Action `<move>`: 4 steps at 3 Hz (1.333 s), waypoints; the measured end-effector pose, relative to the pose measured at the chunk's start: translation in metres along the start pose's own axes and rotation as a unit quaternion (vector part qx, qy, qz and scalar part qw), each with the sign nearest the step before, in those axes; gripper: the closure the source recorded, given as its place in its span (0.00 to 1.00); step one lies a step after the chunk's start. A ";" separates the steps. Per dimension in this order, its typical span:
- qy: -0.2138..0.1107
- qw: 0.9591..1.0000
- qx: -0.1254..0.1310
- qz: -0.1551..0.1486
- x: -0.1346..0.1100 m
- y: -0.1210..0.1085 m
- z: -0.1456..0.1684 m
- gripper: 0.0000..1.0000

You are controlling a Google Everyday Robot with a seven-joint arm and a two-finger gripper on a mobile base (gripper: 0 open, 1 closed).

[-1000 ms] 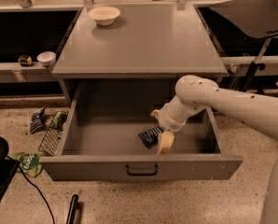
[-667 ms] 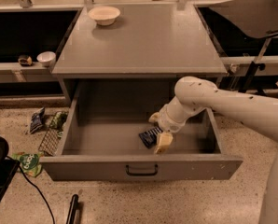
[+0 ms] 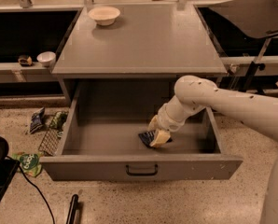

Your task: Pick rxbar blueberry from top drawer and place on counter

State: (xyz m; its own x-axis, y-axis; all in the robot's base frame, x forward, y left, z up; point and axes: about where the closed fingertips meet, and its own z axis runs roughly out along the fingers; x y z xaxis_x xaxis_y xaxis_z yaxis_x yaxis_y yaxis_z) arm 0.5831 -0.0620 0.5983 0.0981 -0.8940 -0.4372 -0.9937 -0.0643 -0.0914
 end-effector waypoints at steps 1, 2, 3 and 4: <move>0.000 1.000 0.000 0.000 -0.001 0.000 -0.002 0.88; -0.023 0.999 0.022 0.007 0.004 -0.004 -0.008 1.00; -0.063 0.996 0.065 0.004 0.005 -0.004 -0.042 1.00; -0.084 0.990 0.112 -0.008 0.008 -0.001 -0.092 1.00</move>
Offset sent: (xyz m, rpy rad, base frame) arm 0.0126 -0.0197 0.0141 0.1249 -0.0832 -0.0726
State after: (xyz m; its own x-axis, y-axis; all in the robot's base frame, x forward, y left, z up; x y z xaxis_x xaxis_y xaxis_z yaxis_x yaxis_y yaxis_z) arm 0.5801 -0.1100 0.6776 0.1393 -0.8058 -0.5755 -0.9571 0.0396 -0.2871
